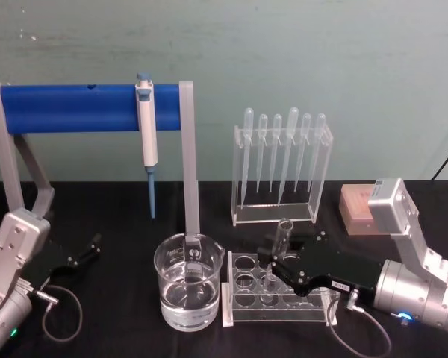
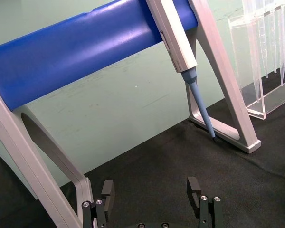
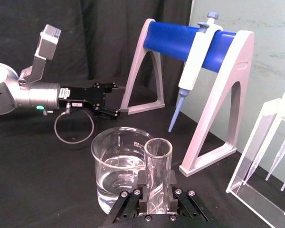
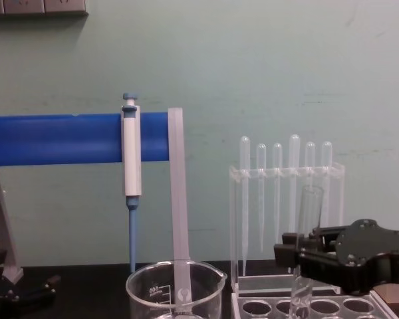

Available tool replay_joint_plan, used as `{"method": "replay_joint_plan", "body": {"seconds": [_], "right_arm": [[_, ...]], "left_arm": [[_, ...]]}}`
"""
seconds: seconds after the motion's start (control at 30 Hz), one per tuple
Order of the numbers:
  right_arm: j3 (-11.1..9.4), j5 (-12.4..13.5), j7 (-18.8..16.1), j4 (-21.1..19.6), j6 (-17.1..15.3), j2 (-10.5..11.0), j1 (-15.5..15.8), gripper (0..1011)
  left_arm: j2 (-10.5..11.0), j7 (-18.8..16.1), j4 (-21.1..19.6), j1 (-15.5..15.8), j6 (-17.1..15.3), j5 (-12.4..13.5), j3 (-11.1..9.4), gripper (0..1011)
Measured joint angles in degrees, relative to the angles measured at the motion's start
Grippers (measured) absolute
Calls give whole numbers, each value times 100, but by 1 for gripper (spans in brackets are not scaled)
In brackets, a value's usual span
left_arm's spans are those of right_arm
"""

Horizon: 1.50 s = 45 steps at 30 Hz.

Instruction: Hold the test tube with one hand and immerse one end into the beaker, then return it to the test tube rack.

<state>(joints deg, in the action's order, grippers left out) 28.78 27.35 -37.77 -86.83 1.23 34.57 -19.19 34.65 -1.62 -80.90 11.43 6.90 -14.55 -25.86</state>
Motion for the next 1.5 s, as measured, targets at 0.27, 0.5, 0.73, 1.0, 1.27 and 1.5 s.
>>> {"method": "replay_joint_plan", "body": {"seconds": [0.27, 0.5, 0.73, 1.0, 1.27, 1.5], "right_arm": [[16, -65, 27, 30, 3, -33, 42, 225], [10, -94, 81, 44, 3, -49, 92, 225], [7, -89, 78, 43, 3, -47, 85, 225], [7, -85, 75, 40, 4, -43, 78, 369], [7, -82, 75, 35, 4, -40, 74, 601], [-115, -219, 222, -366, 138, 10, 126, 821]], "left_arm": [[0, 0, 0, 0, 0, 0, 0, 1000], [0, 0, 0, 0, 0, 0, 0, 1000], [0, 0, 0, 0, 0, 0, 0, 1000], [0, 0, 0, 0, 0, 0, 0, 1000], [0, 0, 0, 0, 0, 0, 0, 1000], [0, 0, 0, 0, 0, 0, 0, 1000]]}}
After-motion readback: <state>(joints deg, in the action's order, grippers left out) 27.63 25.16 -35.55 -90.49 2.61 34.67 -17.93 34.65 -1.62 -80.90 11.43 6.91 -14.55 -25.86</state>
